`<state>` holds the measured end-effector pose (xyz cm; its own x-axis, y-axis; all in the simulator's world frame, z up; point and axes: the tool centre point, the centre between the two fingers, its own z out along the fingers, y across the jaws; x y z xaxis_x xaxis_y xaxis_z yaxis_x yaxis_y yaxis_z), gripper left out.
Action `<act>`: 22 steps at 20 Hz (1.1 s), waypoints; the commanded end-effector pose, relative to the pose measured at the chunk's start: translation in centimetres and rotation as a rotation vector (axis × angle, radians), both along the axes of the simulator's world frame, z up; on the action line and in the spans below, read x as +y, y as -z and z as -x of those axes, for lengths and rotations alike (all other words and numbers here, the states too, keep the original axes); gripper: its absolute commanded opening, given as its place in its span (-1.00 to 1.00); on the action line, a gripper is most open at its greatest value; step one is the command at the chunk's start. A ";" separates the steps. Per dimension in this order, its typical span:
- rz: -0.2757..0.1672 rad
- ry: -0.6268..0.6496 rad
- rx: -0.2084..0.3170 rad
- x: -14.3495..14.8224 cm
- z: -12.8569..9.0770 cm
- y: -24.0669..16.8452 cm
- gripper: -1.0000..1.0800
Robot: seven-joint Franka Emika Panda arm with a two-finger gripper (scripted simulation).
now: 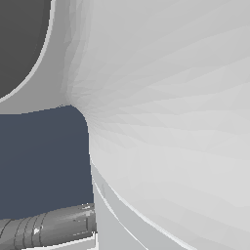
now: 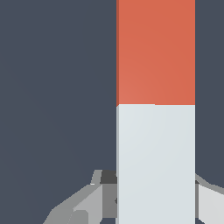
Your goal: Insert the peg into the horizontal hole in a box.
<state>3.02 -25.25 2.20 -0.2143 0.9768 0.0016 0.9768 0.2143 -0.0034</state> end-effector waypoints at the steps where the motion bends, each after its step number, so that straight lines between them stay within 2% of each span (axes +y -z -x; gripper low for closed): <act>1: 0.000 -0.002 -0.003 1.9 -0.1 -0.5 -1.00; 18: 0.001 -0.013 -0.004 22.2 0.5 -4.5 -1.00; 22: 0.001 -0.015 -0.004 26.1 0.5 -5.3 -1.00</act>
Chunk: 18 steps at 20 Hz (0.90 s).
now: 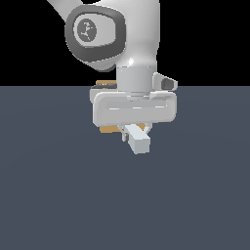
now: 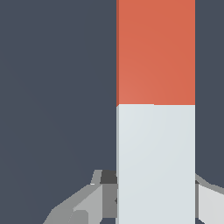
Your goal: Insert the peg into the horizontal hole in a box.
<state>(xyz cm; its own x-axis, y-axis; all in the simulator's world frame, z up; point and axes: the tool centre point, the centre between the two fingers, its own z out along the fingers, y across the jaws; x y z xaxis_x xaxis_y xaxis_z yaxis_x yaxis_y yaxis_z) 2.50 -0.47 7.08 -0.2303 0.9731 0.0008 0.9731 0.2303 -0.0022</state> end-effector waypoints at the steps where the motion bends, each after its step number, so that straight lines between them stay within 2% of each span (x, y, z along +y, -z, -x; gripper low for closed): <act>1: 0.001 0.001 -0.002 2.2 0.0 -0.6 -1.00; 8: 0.001 0.000 -0.002 5.3 -0.2 -1.2 -1.00; 18: 0.000 -0.001 -0.003 5.5 -0.5 -1.3 -1.00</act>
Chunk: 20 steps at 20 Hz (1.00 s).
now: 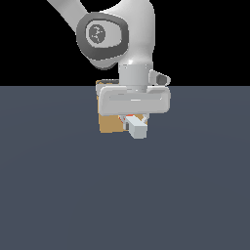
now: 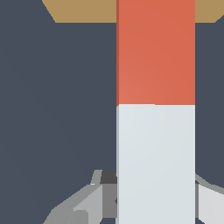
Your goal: Insert the peg into the horizontal hole in a box.
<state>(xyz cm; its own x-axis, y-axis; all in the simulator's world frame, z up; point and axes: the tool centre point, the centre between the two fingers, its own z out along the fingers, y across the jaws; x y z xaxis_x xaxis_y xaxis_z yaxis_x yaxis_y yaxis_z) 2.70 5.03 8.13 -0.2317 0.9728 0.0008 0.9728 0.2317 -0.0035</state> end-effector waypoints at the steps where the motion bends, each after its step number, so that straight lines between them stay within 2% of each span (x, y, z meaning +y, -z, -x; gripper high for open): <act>1: -0.001 0.001 -0.005 0.0 -0.3 -0.3 -1.00; 11: 0.000 0.001 -0.003 1.0 0.0 -0.1 -1.00; 15: 0.000 0.001 -0.003 3.2 0.6 -0.2 -1.00; 20: -0.001 0.001 -0.005 7.4 1.6 -0.2 -1.00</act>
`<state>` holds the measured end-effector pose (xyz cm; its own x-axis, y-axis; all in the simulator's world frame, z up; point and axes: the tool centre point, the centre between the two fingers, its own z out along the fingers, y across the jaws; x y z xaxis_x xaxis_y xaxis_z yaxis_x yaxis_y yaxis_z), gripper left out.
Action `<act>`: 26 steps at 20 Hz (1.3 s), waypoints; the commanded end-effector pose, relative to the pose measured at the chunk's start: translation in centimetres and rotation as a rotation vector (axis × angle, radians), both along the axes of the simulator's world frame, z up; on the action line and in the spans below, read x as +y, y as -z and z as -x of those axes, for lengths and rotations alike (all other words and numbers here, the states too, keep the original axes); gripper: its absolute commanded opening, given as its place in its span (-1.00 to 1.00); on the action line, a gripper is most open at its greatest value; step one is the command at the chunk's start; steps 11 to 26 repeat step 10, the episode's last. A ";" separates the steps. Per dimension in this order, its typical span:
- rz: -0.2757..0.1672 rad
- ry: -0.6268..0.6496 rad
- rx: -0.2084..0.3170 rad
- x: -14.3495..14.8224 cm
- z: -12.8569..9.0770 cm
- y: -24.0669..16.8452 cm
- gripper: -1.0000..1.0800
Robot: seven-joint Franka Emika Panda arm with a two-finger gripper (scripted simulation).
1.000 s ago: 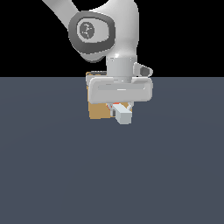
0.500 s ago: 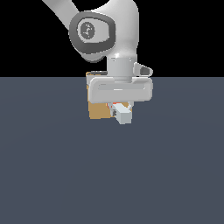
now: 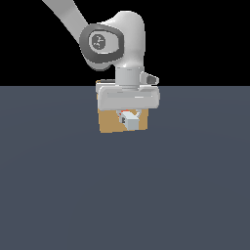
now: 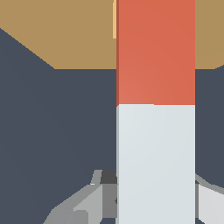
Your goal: Insert the peg into the horizontal hole in a box.
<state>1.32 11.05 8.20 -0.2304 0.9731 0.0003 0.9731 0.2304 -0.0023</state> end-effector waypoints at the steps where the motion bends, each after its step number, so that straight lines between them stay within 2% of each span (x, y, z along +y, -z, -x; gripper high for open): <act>1: -0.001 -0.001 -0.003 2.1 0.4 -0.2 -1.00; 8: -0.001 -0.001 -0.004 5.1 1.0 -0.2 -1.00; 26: -0.001 -0.001 -0.004 5.2 1.0 -0.2 -1.00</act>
